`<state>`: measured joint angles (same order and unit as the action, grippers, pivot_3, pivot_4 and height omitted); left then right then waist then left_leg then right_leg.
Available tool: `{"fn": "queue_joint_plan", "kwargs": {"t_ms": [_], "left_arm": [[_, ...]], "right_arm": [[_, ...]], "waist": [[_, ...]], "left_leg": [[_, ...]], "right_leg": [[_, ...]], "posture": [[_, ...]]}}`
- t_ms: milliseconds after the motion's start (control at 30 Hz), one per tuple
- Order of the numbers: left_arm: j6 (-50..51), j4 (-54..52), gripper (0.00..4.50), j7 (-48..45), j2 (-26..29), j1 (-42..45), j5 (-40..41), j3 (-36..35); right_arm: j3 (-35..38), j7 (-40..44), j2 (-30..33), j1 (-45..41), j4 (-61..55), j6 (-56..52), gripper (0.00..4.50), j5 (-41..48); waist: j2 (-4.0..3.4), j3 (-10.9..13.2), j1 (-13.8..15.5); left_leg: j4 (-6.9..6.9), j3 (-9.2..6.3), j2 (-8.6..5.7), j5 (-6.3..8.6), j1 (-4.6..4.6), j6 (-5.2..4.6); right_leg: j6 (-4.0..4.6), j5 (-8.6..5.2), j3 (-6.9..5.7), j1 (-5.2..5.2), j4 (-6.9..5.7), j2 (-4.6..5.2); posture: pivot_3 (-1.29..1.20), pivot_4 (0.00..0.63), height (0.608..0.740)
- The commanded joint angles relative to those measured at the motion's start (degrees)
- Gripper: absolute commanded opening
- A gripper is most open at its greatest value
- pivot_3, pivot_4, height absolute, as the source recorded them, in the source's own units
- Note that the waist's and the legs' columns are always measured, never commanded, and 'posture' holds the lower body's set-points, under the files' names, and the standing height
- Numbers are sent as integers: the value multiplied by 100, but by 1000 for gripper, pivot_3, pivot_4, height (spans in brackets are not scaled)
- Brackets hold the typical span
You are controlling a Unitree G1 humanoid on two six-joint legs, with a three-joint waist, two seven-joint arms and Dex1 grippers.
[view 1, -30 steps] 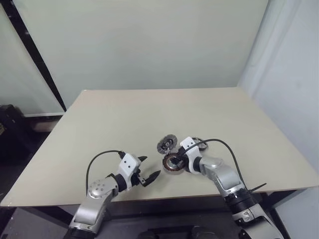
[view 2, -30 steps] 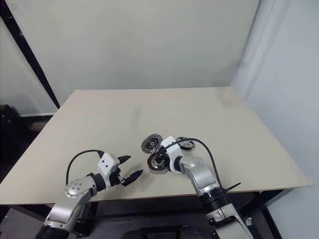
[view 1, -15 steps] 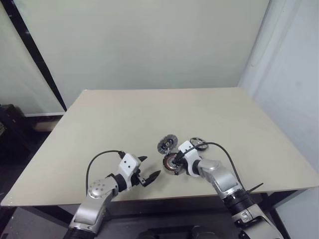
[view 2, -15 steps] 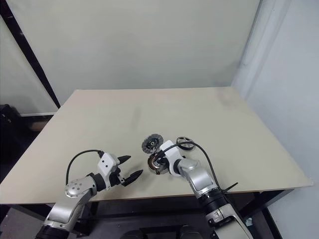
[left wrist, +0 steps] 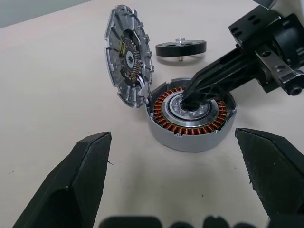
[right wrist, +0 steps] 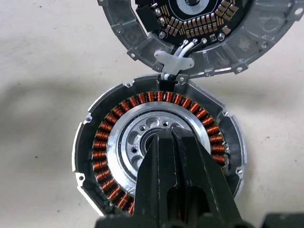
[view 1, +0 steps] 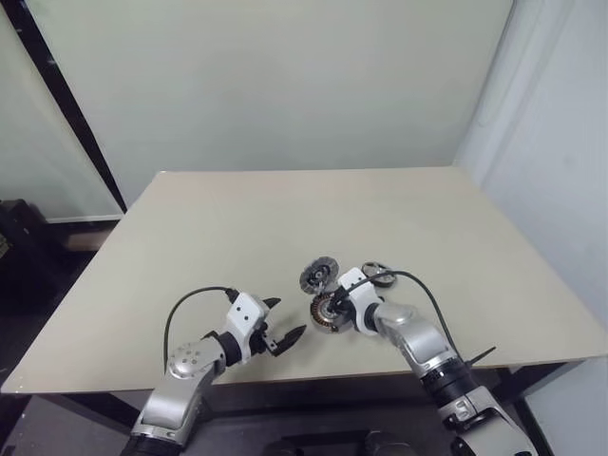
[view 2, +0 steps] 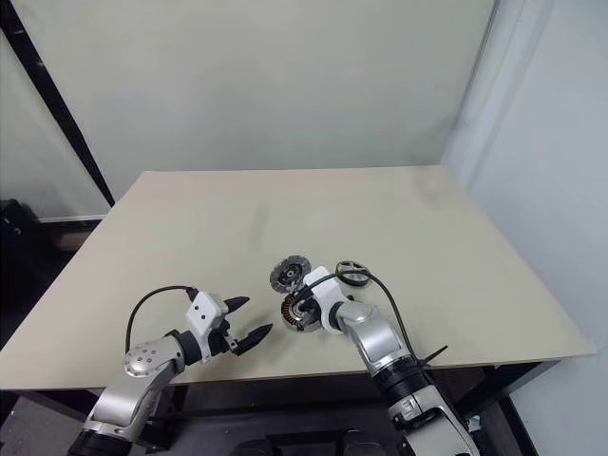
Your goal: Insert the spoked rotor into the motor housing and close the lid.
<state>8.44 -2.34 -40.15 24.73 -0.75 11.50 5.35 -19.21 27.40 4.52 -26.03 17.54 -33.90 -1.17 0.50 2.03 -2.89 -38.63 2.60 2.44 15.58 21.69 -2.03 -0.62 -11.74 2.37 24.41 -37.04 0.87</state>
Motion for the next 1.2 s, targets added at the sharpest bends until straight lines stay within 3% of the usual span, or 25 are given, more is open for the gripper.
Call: {"fn": "queue_joint_plan", "kwargs": {"t_ms": [33, 200, 467, 767, 967, 1200], "left_arm": [[-44, -265, 4500, 6, 2, 40, 26, -47], [-60, -278, 4500, 13, 8, -3, 24, -59], [-69, -261, 4500, 17, 0, 11, 24, -63], [-56, -280, 4500, 32, 4, 15, 20, -70], [-62, -272, 4500, 29, -20, 17, 24, -51], [-87, -212, 4500, 9, -85, 35, 8, 7]], "right_arm": [[11, 37, -24, -124, -120, 87, 32, -1], [245, 197, -74, -123, -394, 193, 32, 272], [-305, 304, 186, 32, -56, 228, 32, -167], [415, 228, 13, 21, -468, 105, 32, 339], [1287, -7, 79, -33, -1200, -675, 1937, 859], [2655, -689, 170, -107, -1197, -1310, 4474, 1460]], "waist": [[0, 0, -1], [0, 0, -1], [0, 0, -1], [-1, 0, 2], [-1, 0, 2], [-2, 1, 0]], "left_leg": [[0, 0, 0, 0, 0, 0], [0, 0, 0, 0, 0, 0], [0, 1, 0, 0, 0, 0], [0, 0, 1, 0, -3, 0], [0, -2, 0, 0, 2, 0], [1, 2, -1, 0, 3, 0]], "right_leg": [[0, 0, 0, 0, 0, 0], [0, 0, 0, 0, 0, 0], [0, 0, 0, 0, 1, 1], [0, 0, 0, -2, 0, 0], [-1, 0, 0, 1, 2, 1], [0, 0, 1, 1, 2, 2]], "posture": [[0, 0, 740], [0, 0, 740], [0, 0, 740], [0, 0, 740], [0, 0, 740], [0, 0, 740]]}}
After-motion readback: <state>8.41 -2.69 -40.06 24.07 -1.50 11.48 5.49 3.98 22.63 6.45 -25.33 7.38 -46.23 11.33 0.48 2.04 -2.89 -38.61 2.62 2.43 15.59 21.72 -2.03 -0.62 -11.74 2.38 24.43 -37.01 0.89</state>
